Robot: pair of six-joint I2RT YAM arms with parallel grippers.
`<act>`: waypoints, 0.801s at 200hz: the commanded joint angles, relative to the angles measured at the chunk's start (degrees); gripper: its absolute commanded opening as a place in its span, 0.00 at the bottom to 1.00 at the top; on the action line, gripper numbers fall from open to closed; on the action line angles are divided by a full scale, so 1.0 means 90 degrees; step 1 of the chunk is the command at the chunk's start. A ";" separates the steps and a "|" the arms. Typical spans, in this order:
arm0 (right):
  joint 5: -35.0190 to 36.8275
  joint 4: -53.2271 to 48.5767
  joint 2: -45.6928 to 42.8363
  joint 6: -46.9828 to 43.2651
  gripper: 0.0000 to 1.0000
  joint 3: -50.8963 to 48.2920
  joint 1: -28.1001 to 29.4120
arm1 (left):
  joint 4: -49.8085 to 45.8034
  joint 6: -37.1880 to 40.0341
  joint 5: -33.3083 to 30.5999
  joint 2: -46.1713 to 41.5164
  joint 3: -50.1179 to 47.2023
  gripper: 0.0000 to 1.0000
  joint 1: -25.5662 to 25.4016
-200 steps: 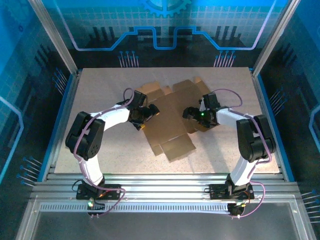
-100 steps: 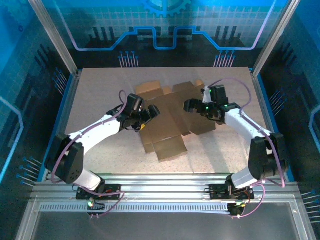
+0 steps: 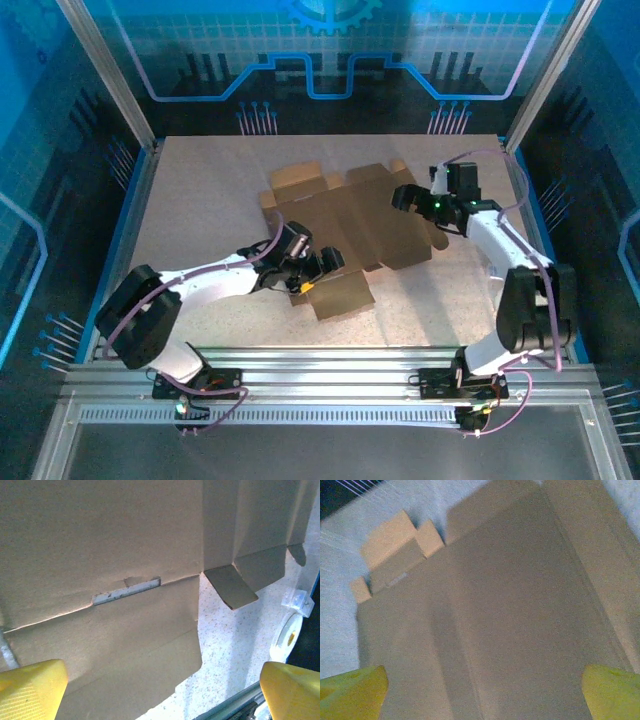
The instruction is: Fold the paper box
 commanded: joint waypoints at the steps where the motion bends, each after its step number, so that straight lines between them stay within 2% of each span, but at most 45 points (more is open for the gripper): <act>1: 0.0259 -0.0439 0.0634 -0.0017 1.00 0.0383 0.0134 | 0.0272 -0.0200 0.0088 0.0249 0.0090 0.99 -0.0133; 36: 0.0351 -0.0395 0.1262 0.0258 1.00 0.0418 0.0215 | 0.0818 -0.0705 -0.0022 0.0559 -0.0126 0.99 -0.0275; 81: 0.0575 -0.0373 0.1338 0.0419 1.00 0.0010 0.0345 | 0.0834 -0.0902 -0.0283 0.0653 -0.0300 0.99 -0.0202; 124: 0.0532 -0.0150 0.0874 0.0559 1.00 -0.0806 0.0496 | 0.0187 -0.0240 -0.0127 0.0596 -0.0018 0.99 0.0494; 160: 0.0734 -0.0266 0.0296 0.0688 1.00 -0.1465 0.1084 | -0.0253 0.0297 -0.0108 0.0594 0.0193 0.99 0.1105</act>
